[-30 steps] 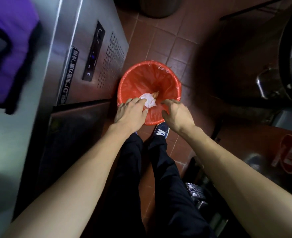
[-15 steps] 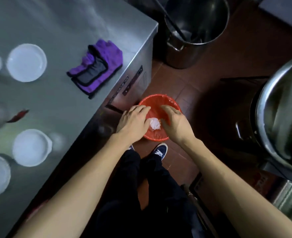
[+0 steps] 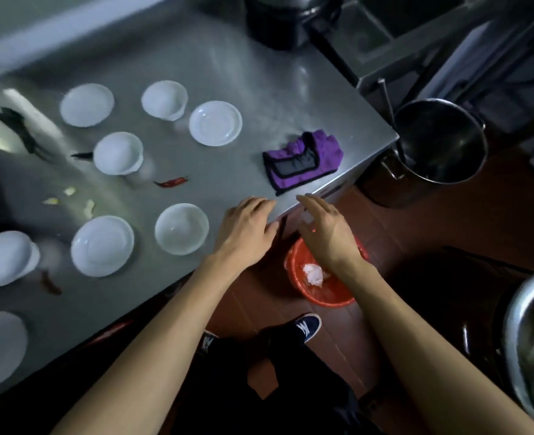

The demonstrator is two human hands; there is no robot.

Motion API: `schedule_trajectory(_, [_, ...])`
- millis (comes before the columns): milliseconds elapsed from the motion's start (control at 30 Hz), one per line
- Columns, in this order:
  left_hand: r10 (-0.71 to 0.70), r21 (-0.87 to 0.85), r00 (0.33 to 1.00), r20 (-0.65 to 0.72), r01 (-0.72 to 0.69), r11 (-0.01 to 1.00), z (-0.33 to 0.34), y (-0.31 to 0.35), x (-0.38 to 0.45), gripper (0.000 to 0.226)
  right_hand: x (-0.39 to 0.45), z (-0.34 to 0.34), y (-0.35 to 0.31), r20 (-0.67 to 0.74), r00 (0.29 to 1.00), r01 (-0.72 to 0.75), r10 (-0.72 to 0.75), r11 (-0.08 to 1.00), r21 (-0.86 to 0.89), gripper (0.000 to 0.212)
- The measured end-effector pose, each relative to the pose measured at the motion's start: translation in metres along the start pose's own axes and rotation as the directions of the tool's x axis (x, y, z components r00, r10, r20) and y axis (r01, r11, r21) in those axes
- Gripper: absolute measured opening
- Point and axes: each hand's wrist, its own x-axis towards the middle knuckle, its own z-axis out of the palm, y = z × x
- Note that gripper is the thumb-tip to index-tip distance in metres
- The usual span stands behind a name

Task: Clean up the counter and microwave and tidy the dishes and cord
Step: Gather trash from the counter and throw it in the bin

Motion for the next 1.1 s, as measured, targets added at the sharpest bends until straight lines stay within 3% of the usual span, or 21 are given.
schedule_trajectory(267, [-0.147,-0.033,0.983,-0.109,0.144,0.989,-0.07,-0.119,-0.06,0.041,0.031,0.055,-0.125,0.053,0.986,0.161,-0.16,0.987,-0.014,0.047])
schedule_trajectory(567, [-0.328,-0.096,0.927,-0.18,0.315,0.944,-0.123,-0.239,-0.127,0.041,0.056,0.131,-0.241,0.137,0.965,0.226,-0.223,0.974,-0.007,0.045])
schedule_trajectory(867, [-0.464,-0.105,0.872,-0.158,0.452,0.886,-0.131,-0.302,-0.149,0.035,0.083,0.19,-0.281,0.282,0.91,0.313,-0.303,0.95,0.012,0.043])
schedule_trajectory(1100, [-0.582,-0.148,0.806,-0.107,0.566,0.811,-0.129,-0.334,-0.131,0.041,0.139,0.225,-0.288,0.401,0.846,0.375,-0.35,0.927,0.018,0.042])
